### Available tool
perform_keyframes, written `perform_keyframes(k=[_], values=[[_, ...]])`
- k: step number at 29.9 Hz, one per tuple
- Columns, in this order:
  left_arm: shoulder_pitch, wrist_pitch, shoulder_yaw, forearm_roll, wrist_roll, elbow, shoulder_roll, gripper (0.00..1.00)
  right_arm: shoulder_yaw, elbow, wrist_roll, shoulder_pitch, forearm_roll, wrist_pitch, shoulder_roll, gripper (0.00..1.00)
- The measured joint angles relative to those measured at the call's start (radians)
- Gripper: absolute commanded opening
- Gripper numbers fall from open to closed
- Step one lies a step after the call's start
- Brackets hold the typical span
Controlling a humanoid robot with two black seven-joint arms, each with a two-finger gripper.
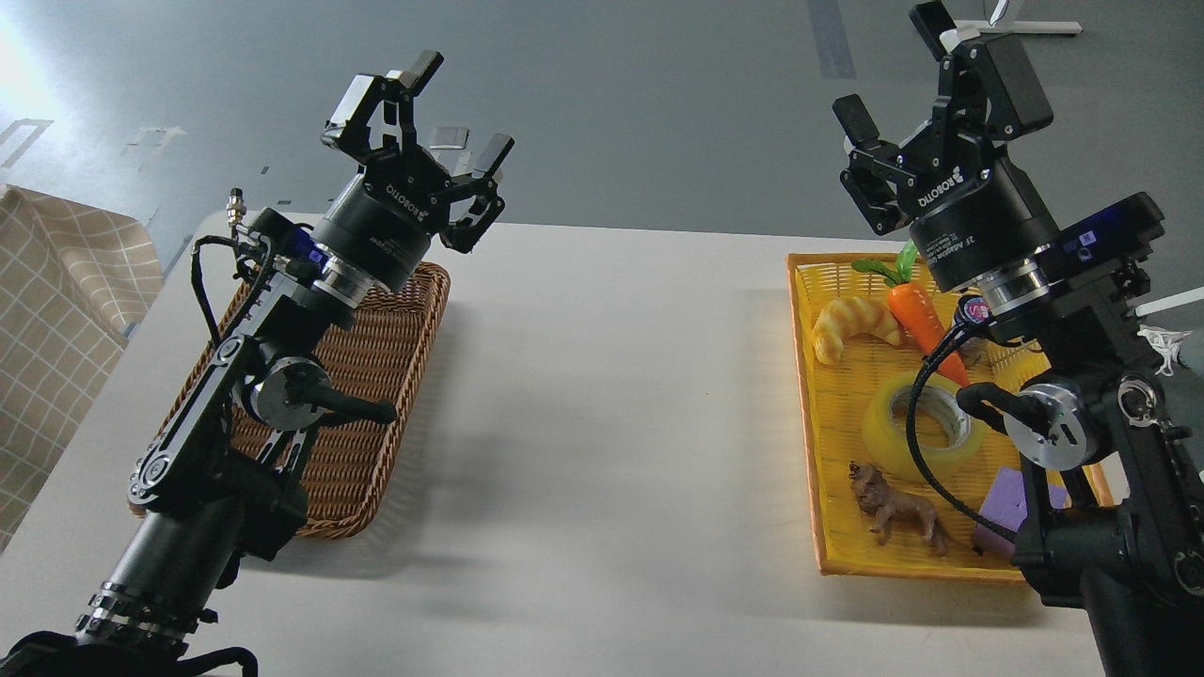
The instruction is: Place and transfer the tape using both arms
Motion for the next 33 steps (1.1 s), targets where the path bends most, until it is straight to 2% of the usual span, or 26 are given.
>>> perform_keyframes(k=[33], values=[[0.003, 0.007, -0.004, -0.002, 0.001, -0.002, -0.002, 0.98, 0.004, 0.0, 0.0, -0.01, 0.0, -0.003, 0.0, 1.0]])
